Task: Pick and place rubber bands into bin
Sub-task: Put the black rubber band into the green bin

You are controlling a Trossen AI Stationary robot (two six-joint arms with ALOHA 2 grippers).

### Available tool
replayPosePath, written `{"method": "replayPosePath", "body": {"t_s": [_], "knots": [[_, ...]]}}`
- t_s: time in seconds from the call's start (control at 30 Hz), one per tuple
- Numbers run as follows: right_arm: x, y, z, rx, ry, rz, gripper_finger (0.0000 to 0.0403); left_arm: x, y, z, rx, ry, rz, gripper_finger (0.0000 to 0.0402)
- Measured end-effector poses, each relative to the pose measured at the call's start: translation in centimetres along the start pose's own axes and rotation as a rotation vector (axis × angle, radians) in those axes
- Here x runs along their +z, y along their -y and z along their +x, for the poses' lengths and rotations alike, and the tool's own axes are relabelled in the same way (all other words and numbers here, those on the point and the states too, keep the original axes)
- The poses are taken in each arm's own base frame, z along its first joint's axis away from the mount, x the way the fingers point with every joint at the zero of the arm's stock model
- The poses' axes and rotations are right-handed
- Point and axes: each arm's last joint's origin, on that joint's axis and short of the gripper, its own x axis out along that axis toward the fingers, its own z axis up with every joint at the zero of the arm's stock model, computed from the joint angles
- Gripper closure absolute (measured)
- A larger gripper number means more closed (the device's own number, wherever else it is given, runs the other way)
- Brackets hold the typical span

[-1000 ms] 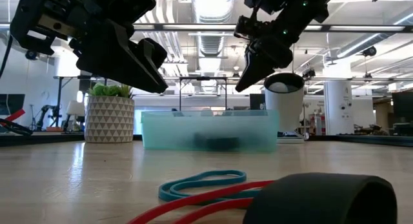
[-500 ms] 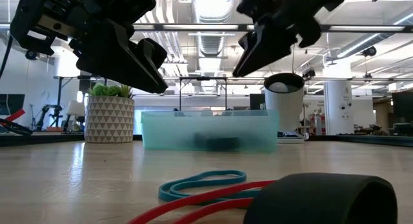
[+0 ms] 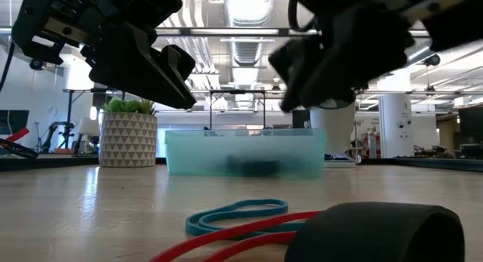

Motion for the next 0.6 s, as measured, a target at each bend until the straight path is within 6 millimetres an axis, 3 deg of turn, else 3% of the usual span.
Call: {"method": "replayPosePath", "body": {"t_s": [0.23, 0.6], "knots": [[-1.9, -1.7, 3.2, 0.136, -0.070, 0.107, 0.0298, 0.0, 0.0, 0.0, 0.000, 0.000, 0.000, 0.0324], [-2.4, -3.1, 5.0, 0.167, -0.026, 0.097, 0.0312, 0.1, 0.0, 0.0, 0.000, 0.007, -0.001, 0.0324]]}}
